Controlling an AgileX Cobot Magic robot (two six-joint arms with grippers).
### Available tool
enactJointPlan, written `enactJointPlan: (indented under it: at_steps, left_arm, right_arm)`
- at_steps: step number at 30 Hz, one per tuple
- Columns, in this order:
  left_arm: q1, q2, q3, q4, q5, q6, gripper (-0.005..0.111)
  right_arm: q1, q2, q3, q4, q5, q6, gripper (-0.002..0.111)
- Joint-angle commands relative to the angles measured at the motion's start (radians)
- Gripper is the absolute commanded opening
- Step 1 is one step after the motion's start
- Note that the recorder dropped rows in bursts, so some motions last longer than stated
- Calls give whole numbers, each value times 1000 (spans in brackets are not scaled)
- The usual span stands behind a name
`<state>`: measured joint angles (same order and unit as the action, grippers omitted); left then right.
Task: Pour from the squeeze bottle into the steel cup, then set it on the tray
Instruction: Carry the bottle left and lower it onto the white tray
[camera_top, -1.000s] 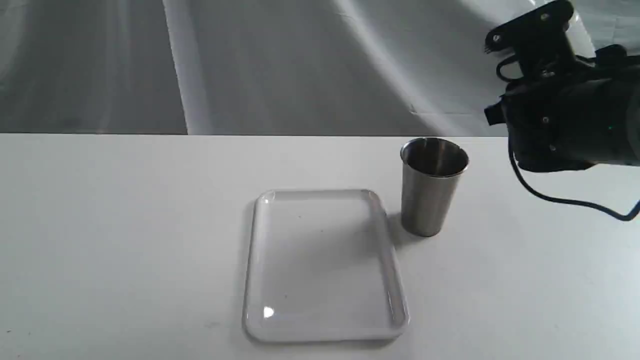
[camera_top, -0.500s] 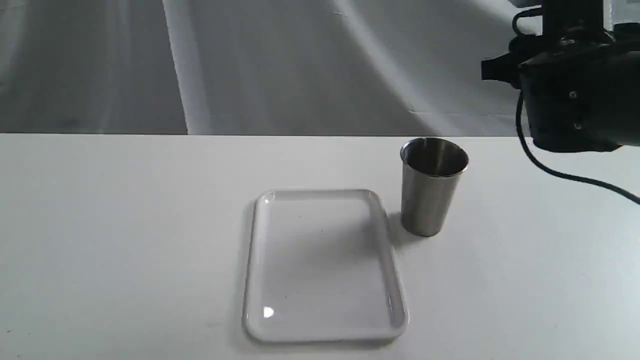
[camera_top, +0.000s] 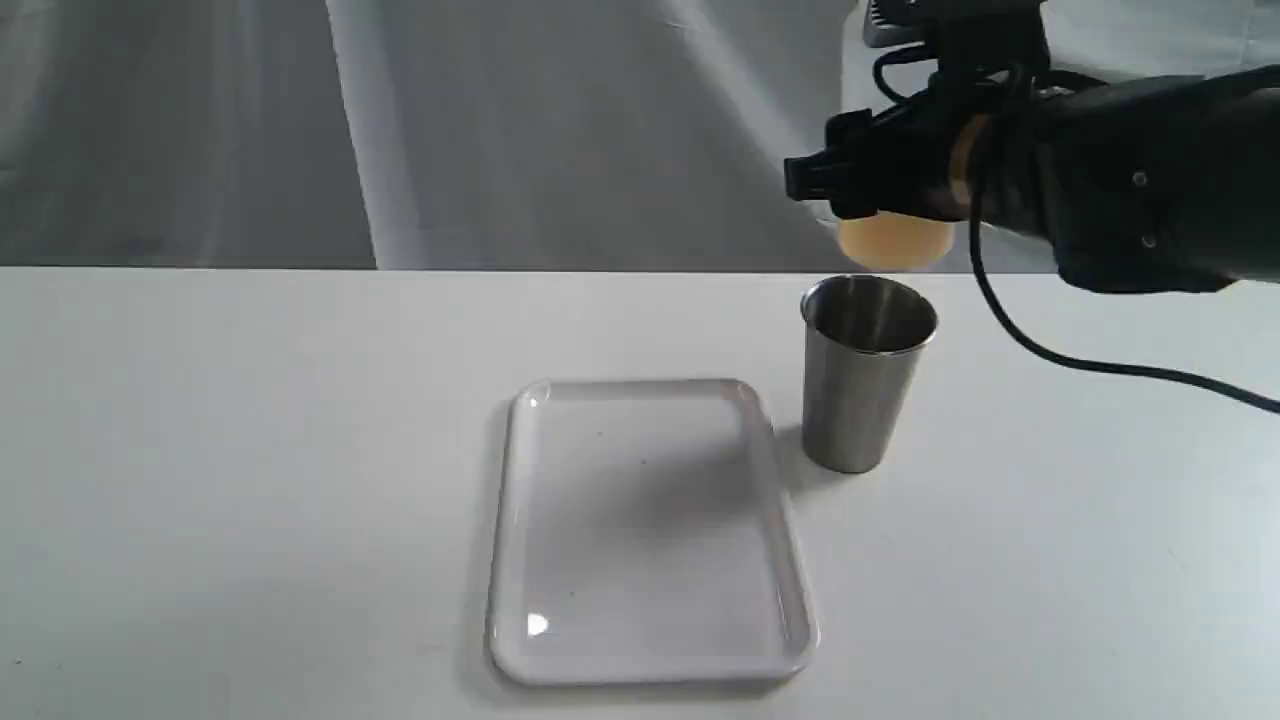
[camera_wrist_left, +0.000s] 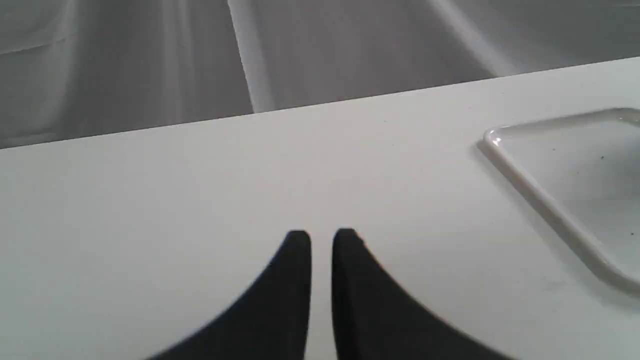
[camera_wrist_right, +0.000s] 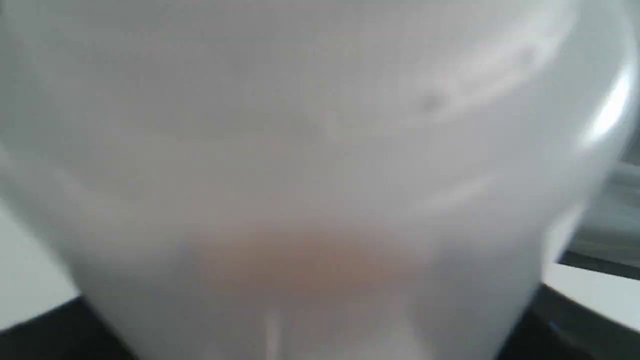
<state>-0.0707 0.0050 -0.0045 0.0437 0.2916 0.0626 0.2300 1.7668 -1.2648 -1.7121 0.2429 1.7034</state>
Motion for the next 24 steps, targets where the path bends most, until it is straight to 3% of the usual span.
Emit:
enactJointPlan:
  at_steps: [1, 5, 10, 16, 24]
  left_arm:
    - [-3, -5, 4, 1, -7, -2, 8]
    - [-3, -5, 4, 1, -7, -2, 8]
    - [-3, -5, 4, 1, -7, -2, 8]
    - [-3, -5, 4, 1, -7, -2, 8]
    - [-3, -5, 4, 1, -7, -2, 8]
  right_arm:
    - [1, -15, -54, -32, -81, 5, 49]
    - [1, -15, -108, 198, -91, -87, 49]
    - [1, -12, -122, 400, -265, -372, 49]
    - [9, 59, -122, 796, -454, -840, 49]
    - [70, 177, -122, 1095, -467, -1098, 49]
